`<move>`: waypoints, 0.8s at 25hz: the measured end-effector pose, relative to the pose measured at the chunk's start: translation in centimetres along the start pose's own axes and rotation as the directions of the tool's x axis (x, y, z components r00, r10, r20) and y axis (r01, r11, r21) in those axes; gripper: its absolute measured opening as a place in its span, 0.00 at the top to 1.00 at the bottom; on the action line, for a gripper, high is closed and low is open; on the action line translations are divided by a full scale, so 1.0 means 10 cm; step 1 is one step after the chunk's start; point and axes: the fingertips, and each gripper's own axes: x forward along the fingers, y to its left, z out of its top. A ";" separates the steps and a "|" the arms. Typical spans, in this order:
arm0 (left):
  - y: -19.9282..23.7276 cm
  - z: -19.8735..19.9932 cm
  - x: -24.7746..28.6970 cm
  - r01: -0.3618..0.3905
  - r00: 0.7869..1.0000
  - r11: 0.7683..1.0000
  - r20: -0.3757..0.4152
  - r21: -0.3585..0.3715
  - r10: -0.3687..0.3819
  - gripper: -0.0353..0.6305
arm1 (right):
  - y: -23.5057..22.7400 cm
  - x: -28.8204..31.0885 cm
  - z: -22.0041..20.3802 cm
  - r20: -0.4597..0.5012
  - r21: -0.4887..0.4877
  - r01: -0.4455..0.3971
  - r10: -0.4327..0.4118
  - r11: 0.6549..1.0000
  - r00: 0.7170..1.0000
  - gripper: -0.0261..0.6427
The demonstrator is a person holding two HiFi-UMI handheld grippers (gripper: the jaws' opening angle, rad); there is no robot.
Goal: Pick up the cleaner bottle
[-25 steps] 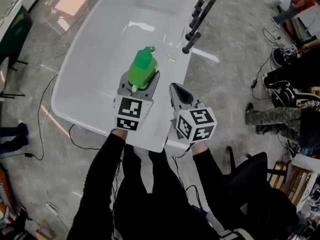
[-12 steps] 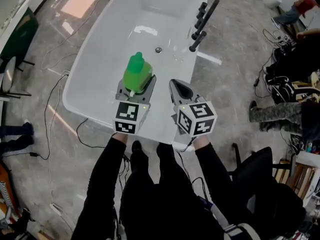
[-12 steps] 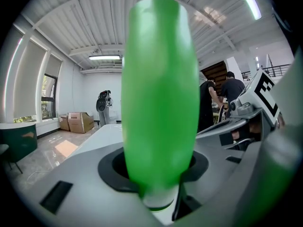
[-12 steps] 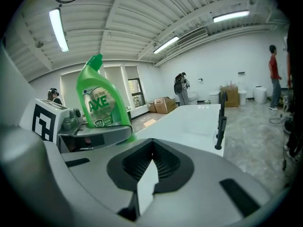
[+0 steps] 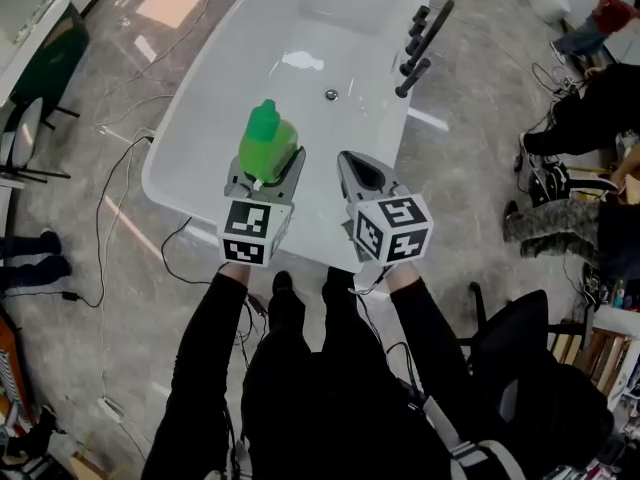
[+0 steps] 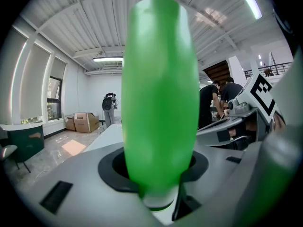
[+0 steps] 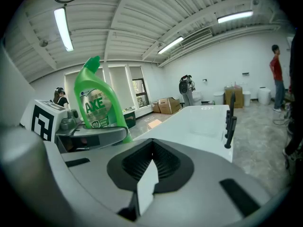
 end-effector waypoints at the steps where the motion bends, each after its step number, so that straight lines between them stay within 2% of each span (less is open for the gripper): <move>1: 0.03 -0.01 -0.04 -0.003 1.000 1.000 -0.001 0.000 0.003 0.65 | 0.04 0.01 -0.01 0.000 -0.001 -0.002 0.002 1.000 1.000 0.96; 20: 0.37 -0.05 -0.68 -0.042 0.999 0.999 0.002 -0.007 0.042 0.65 | 0.68 0.04 0.01 0.027 -0.029 -0.043 0.044 0.999 0.999 0.96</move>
